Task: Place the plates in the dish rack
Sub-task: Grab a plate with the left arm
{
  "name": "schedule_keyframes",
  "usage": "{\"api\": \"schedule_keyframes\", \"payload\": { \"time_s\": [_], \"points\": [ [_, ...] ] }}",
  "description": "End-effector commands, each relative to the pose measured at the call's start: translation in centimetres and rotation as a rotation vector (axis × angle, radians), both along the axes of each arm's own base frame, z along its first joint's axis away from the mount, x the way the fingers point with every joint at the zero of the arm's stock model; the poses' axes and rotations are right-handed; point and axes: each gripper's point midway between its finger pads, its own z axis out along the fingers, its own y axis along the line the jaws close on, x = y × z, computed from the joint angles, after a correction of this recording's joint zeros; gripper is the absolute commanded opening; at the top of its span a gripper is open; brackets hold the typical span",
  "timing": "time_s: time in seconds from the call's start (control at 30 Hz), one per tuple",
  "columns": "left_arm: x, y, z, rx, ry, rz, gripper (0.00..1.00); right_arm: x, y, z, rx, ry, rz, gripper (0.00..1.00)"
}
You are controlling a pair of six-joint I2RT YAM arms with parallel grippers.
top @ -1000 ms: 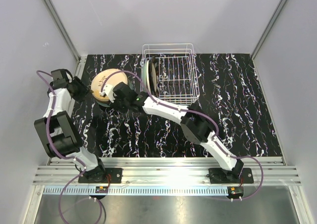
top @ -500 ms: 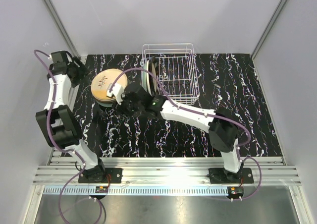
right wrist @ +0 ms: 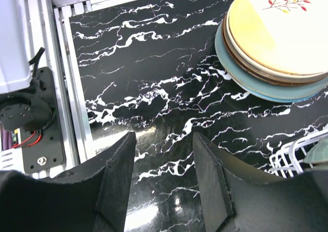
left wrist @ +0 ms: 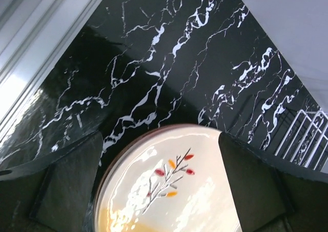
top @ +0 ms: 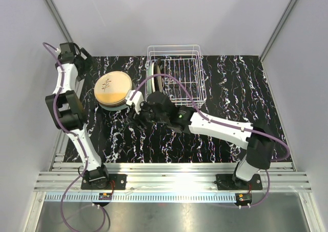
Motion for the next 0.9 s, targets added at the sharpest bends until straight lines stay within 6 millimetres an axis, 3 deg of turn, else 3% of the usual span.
{"api": "schedule_keyframes", "payload": {
  "time_s": [0.0,0.13,0.3,0.5,0.87],
  "points": [
    [2.6,-1.7,0.7,-0.045,-0.05,-0.054,0.99,-0.6,-0.4,2.2,0.065,-0.024,-0.001,0.56],
    [4.0,-3.4,-1.6,-0.077,-0.011,-0.092,0.99,-0.3,-1.3,1.7,0.041,-0.029,-0.032,0.57],
    [4.5,-5.4,-2.6,-0.133,0.001,-0.134,0.99,-0.3,-1.7,0.1,0.001,-0.018,-0.042,0.58],
    [4.3,-6.1,-4.2,-0.148,0.051,-0.164,0.99,0.4,-3.5,-0.4,-0.048,-0.053,-0.096,0.59],
    [2.8,-8.5,-7.4,-0.107,0.145,-0.221,0.99,-1.6,-4.6,2.6,0.052,-0.022,-0.057,0.59]
  ]
}}
